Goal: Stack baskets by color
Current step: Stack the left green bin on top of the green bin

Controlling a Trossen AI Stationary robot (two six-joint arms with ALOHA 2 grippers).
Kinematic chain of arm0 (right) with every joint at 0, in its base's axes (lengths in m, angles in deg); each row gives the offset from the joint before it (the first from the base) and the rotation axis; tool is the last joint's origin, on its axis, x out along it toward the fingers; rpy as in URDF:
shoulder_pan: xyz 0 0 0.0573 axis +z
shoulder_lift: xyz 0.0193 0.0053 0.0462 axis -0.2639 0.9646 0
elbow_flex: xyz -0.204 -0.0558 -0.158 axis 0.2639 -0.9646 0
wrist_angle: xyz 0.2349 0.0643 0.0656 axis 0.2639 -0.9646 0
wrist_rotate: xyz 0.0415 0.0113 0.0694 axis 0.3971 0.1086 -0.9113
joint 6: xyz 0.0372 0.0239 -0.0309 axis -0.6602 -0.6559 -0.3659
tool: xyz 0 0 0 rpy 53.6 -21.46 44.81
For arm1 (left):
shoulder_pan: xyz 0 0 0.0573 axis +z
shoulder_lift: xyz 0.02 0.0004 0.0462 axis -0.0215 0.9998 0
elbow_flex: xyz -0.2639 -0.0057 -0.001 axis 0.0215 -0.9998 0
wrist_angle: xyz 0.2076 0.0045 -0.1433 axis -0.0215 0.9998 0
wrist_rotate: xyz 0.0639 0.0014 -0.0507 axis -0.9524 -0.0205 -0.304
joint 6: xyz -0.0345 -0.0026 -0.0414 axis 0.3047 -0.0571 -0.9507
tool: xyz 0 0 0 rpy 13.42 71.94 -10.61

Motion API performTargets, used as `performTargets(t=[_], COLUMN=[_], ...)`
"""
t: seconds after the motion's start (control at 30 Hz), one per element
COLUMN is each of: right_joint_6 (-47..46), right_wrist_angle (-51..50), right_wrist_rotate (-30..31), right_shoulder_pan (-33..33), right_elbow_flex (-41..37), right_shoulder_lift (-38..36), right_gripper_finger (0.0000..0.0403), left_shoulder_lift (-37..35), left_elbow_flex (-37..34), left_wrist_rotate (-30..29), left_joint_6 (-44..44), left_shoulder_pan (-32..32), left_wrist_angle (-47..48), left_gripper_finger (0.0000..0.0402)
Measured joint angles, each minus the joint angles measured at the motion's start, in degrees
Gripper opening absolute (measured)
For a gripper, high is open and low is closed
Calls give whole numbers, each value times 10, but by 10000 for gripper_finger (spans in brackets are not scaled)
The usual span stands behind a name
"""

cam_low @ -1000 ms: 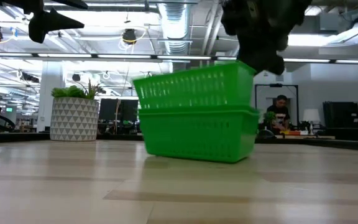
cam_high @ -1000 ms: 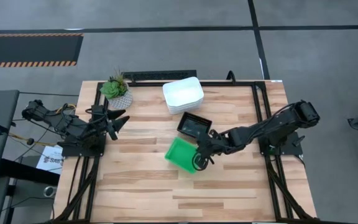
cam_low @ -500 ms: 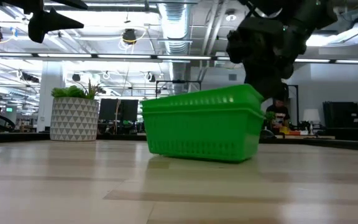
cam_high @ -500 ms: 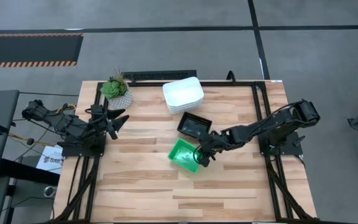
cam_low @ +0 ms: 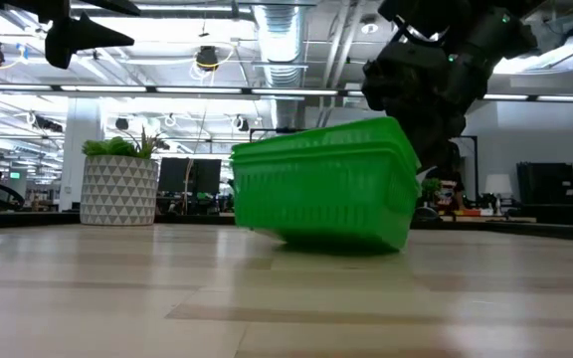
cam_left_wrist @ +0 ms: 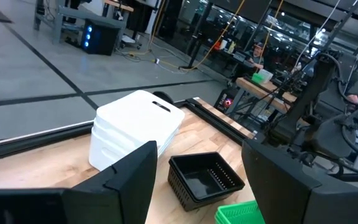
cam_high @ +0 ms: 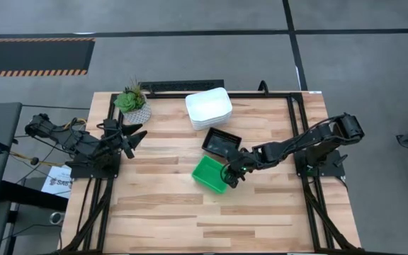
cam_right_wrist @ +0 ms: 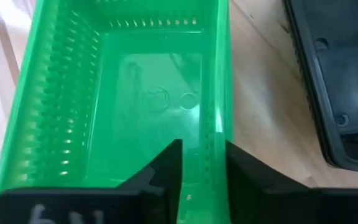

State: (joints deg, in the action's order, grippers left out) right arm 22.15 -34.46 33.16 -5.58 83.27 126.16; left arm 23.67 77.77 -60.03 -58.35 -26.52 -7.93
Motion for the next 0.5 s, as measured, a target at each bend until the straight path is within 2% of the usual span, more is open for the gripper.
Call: performTargets(t=[0.27,0.5], right_joint_6=[16,17], right_wrist_angle=[-7,-32], right_wrist_rotate=[-1,1], right_shoulder_pan=[0,0], right_elbow_flex=[13,14], right_shoulder_lift=[-12,-60], right_gripper_finger=[176,188], left_shoulder_lift=[0,0], left_elbow_flex=[0,0], left_wrist_rotate=[0,0], left_joint_6=[0,0], left_shoulder_pan=[0,0], left_wrist_angle=[0,0], left_gripper_finger=[224,224])
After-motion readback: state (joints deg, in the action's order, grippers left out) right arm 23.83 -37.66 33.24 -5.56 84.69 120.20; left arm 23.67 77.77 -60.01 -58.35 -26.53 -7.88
